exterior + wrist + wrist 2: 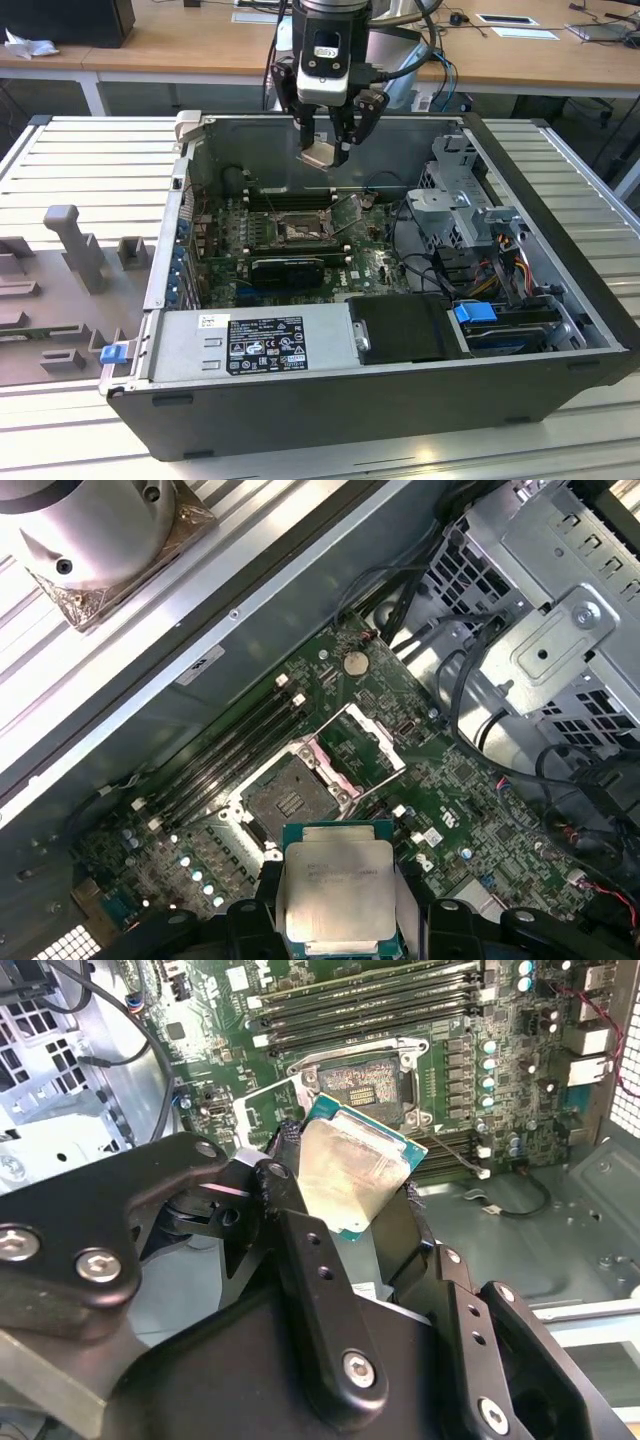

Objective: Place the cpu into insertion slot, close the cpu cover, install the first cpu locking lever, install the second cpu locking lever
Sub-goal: 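Place the cpu into insertion slot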

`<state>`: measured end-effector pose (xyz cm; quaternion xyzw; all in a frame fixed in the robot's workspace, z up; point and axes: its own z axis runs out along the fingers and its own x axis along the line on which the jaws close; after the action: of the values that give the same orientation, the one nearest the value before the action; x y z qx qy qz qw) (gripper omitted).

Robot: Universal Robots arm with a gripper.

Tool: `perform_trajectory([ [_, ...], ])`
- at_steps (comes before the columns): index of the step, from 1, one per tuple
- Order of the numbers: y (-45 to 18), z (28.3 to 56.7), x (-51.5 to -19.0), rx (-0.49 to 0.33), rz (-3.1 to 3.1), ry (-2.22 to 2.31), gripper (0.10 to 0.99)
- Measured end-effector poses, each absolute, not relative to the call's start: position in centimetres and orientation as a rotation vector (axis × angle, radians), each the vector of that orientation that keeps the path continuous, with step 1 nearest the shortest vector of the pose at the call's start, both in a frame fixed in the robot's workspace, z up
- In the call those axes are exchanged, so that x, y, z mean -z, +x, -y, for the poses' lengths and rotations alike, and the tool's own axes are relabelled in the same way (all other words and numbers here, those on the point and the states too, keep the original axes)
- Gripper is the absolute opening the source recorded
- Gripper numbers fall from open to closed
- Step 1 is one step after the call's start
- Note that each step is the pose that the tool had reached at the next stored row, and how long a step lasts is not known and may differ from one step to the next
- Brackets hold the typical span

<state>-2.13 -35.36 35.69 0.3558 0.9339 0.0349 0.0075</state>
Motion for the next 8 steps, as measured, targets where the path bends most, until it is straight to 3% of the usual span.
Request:
perform_trajectory([
  [8,-2.13,35.36,-35.56,-0.105,-2.863,1.243,0.529],
])
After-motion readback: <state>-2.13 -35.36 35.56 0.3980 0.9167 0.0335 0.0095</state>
